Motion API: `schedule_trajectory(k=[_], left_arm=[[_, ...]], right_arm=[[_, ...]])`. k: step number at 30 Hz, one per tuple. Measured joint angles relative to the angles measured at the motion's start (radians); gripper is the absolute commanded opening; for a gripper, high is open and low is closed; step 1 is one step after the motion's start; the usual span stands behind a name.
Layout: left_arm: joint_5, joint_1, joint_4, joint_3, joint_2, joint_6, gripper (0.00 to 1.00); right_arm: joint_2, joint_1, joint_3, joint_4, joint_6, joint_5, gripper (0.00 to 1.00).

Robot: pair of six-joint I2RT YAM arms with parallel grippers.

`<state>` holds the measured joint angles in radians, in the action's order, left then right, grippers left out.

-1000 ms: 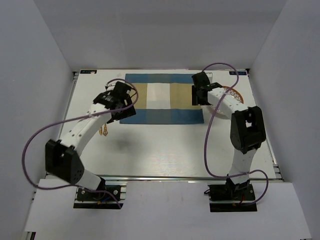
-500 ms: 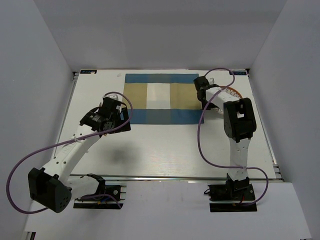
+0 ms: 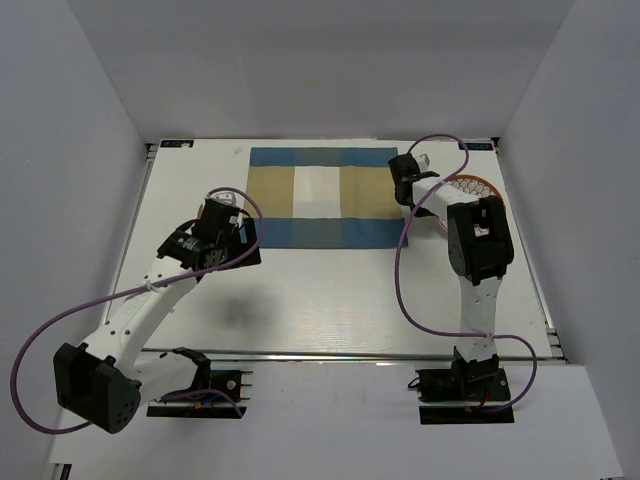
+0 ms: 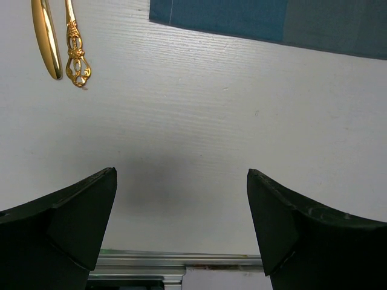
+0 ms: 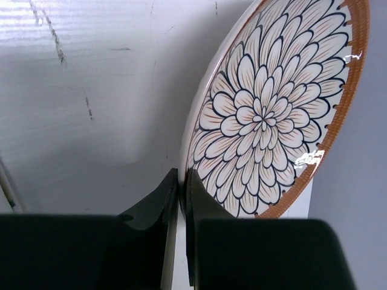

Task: Set the dinner table for one person

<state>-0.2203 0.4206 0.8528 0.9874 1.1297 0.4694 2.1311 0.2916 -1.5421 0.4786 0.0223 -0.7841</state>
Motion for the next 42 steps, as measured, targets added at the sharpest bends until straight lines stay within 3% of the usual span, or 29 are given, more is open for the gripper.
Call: schedule_trajectory(k=[14, 23, 35, 42], left_arm=[[-0.126, 0.0, 0.014, -0.007, -0.125, 0.083, 0.98], [-0.157, -0.001, 0.023, -0.007, -0.119, 0.1, 0.98], [-0.175, -0.001, 0.026, -0.007, -0.121, 0.111, 0.98], [-0.238, -0.001, 0.06, -0.007, -0.149, 0.15, 0.98]], right_arm=[[-0.018, 0.031, 0.001, 0.019, -0.064, -0.013, 0.0], [-0.035, 0.094, -0.04, 0.044, -0.102, -0.054, 0.0], [-0.076, 0.321, -0.148, 0.064, -0.248, -0.019, 0.0], [0.025, 0.473, -0.314, 0.067, -0.35, 0.04, 0.0]])
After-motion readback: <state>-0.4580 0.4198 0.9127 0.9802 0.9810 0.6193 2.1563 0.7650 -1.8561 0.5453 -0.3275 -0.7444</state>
